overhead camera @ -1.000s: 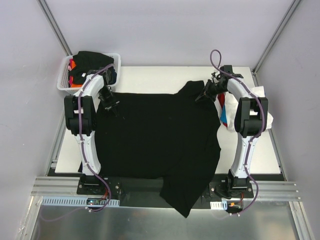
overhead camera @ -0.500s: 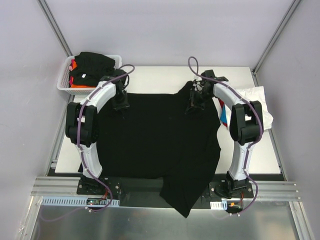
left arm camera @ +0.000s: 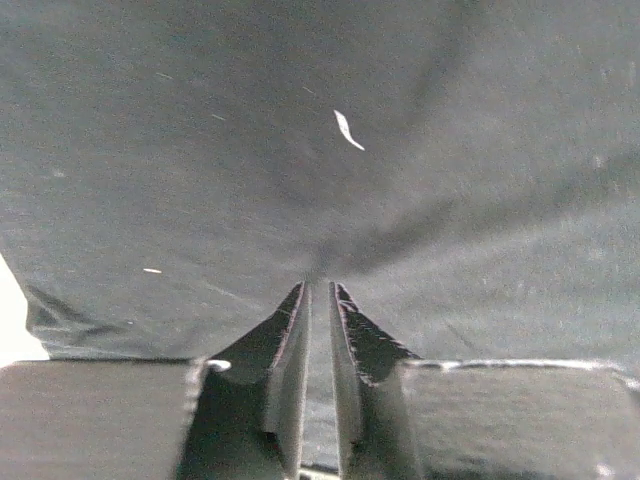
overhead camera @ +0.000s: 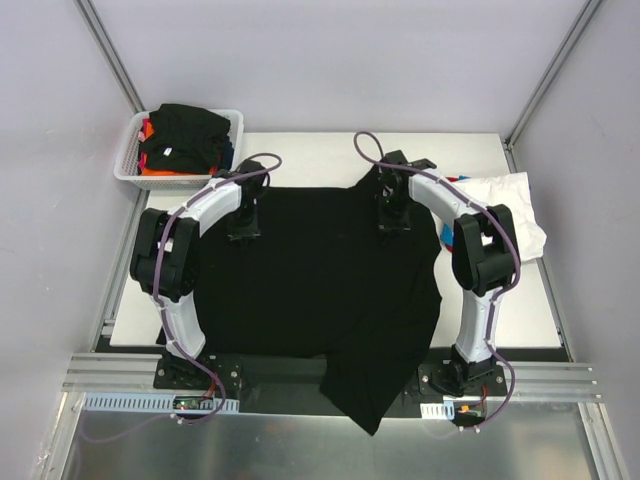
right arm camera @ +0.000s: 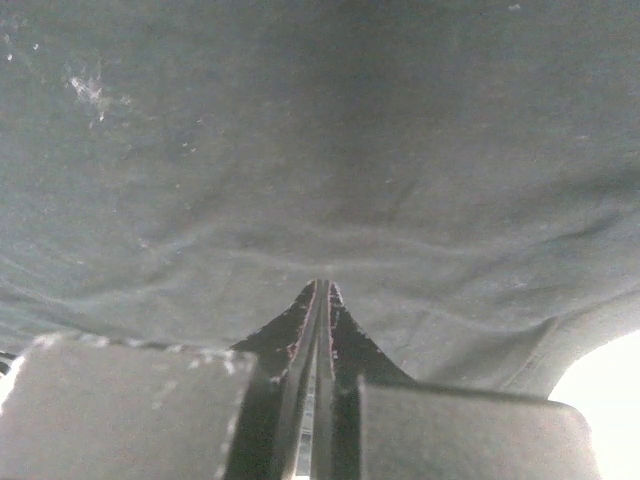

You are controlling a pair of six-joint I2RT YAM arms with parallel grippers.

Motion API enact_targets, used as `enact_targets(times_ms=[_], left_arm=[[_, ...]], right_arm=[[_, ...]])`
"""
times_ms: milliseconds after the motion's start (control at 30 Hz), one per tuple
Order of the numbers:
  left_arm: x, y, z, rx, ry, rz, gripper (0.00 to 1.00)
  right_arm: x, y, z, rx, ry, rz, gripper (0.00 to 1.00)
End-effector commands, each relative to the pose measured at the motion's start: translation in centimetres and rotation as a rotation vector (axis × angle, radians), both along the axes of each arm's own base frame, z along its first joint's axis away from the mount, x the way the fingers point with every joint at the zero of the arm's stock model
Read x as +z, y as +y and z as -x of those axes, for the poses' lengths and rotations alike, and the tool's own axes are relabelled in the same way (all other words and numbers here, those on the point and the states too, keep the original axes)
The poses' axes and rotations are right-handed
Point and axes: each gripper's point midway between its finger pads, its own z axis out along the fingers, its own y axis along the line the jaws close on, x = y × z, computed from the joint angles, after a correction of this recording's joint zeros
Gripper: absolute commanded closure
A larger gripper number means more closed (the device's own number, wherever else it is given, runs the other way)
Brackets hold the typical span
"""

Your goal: Fold and stack the t-shirts

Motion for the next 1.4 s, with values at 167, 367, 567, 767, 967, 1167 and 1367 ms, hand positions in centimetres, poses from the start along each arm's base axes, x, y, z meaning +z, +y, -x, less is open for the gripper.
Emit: enact_targets(times_ms=[167,367,567,767,967,1167,1367], left_arm=[[5.6,6.6,-5.6,0.331,-0.199,-0.057,0.72],[5.6,9.4,-7.9,0.453,-0.211,0.004,0.68],[4.5,2.3,-6.2,0.178,-0.12,0.266,0.74],[2.1,3.7,-1.1,0.118,0.005,0.032,0.75],[0.7,2.8,2.9,0.103,0.083,0.018,0.75],[-0.5,3.4,5.7,0.094,0.137,-0.011,0.75],[-1.5,3.0,5.2,0.098,0.156,-0.004,0.76]], right_arm=[[4.7,-1.3,-6.7,-0.17,-0.094,-0.256,0.94],[5.3,-1.4,-5.9,-0.154,-0.109,-0.27,0.93],[3.7,-0.2,-1.7,-0.115,-0.015,-0.322,0.99],[2.8,-0.5,1.6,-0.081,0.062,-0.319,0.99],[3.2,0.1,2.3,-0.058,0.1,-0.337,0.98],[3.0,0.7,3.2,-0.045,0.128,-0.351,0.98],[0.7,1.3,3.8,-0.022,0.174,-0.342,0.98]])
